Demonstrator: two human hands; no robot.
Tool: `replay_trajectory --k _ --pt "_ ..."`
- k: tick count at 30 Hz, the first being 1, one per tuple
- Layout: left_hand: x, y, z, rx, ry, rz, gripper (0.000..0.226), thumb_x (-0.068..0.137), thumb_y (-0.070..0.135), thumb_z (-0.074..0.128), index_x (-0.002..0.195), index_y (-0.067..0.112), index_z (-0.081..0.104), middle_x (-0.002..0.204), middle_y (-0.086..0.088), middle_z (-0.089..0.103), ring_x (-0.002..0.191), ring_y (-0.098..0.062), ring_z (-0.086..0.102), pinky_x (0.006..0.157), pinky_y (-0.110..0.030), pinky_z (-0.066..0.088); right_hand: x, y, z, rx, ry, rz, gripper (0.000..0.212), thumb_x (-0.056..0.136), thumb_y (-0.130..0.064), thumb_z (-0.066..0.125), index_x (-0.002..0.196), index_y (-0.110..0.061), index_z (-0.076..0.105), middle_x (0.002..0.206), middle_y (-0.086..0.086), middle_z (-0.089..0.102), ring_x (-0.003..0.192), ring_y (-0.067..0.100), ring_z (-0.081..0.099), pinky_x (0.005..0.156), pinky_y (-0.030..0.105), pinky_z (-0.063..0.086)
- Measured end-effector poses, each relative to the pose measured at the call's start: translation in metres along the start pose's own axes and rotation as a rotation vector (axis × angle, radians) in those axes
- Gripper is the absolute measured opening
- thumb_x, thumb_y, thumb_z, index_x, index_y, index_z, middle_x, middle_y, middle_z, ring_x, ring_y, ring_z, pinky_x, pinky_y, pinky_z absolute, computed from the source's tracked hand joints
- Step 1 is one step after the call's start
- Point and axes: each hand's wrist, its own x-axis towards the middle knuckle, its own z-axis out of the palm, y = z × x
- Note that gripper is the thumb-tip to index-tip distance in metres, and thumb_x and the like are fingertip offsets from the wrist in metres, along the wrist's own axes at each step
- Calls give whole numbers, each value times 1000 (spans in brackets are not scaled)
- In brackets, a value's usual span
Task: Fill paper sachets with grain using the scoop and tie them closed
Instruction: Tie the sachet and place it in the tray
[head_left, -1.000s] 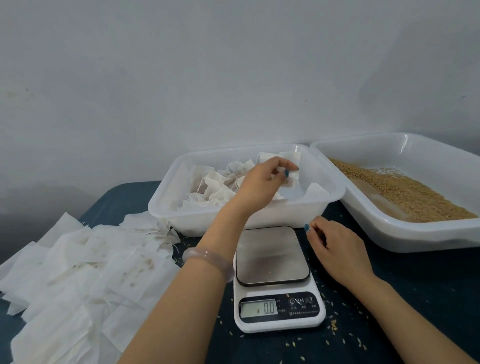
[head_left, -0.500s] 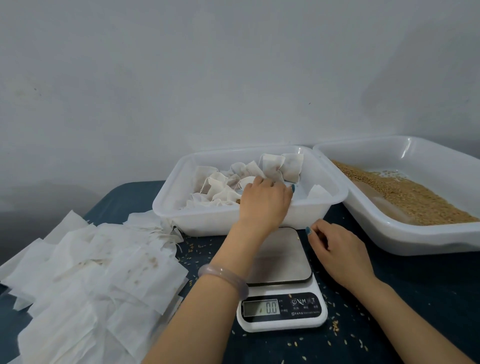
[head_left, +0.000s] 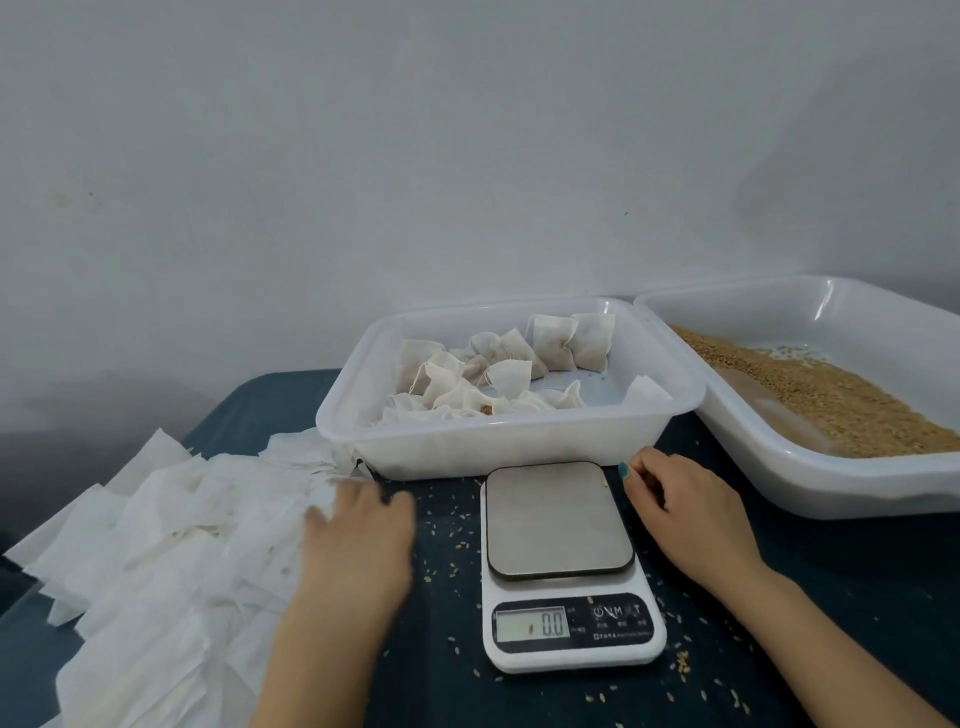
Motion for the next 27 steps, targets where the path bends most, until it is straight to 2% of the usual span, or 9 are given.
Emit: replay_trajectory --k 3,6,9,14,16,18,20,24,27 --pt "-2 -23 8 -36 -114 -99 63 92 34 58 147 32 27 151 -7 22 142 -28 16 109 -46 29 0 -1 0 -10 -13 9 20 93 -44 44 74 -35 44 62 -10 49 58 5 47 48 25 28" --pt "-1 -33 12 -64 -114 -116 80 82 43 70 147 37 24 152 -5 13 142 -25 15 103 -39 34 0 -1 -1 -17 -11 18 20 93 -43 46 75 -34 47 63 -10 49 58 4 47 48 23 27" --pt "3 -41 10 -130 35 -109 64 81 42 70 137 38 39 141 1 29 132 -20 29 94 -30 39 0 0 -2 -15 -14 22 20 92 -44 44 75 -35 47 63 -10 49 58 4 47 48 24 27" --pt "12 -47 7 -357 217 -121 18 92 37 62 101 23 55 100 5 48 98 -17 49 75 -29 44 1 0 -1 -14 -14 17 20 92 -44 44 76 -33 49 64 -9 51 59 5 49 48 24 30" --pt "15 -45 8 -430 277 -133 26 97 42 53 85 20 49 85 4 47 85 -18 47 69 -31 41 1 1 -1 -21 -17 14 20 92 -44 45 76 -34 49 64 -10 51 59 4 49 49 24 30" --pt "18 -44 9 -502 296 -164 35 98 50 45 84 19 46 82 3 47 81 -20 47 67 -32 38 1 1 -1 -23 -20 15 19 93 -44 45 77 -34 50 64 -10 51 60 4 49 49 24 30" --pt "18 -48 12 -521 296 -203 42 96 56 42 90 15 49 86 0 48 83 -22 47 68 -33 39 1 1 -1 -26 -20 14 19 93 -43 45 77 -34 50 64 -10 51 59 4 49 49 24 30" --pt "12 -51 14 -212 284 -245 45 100 55 31 107 21 59 106 0 55 103 -23 46 82 -33 39 1 0 -2 -33 -19 13 19 92 -44 46 75 -35 48 62 -10 50 58 4 48 48 23 28" --pt "10 -50 9 -389 458 -222 26 98 40 50 101 23 70 113 -3 61 114 -29 42 91 -42 35 0 -1 -2 -34 -13 8 19 92 -43 47 76 -34 49 62 -10 49 57 4 47 47 22 27"
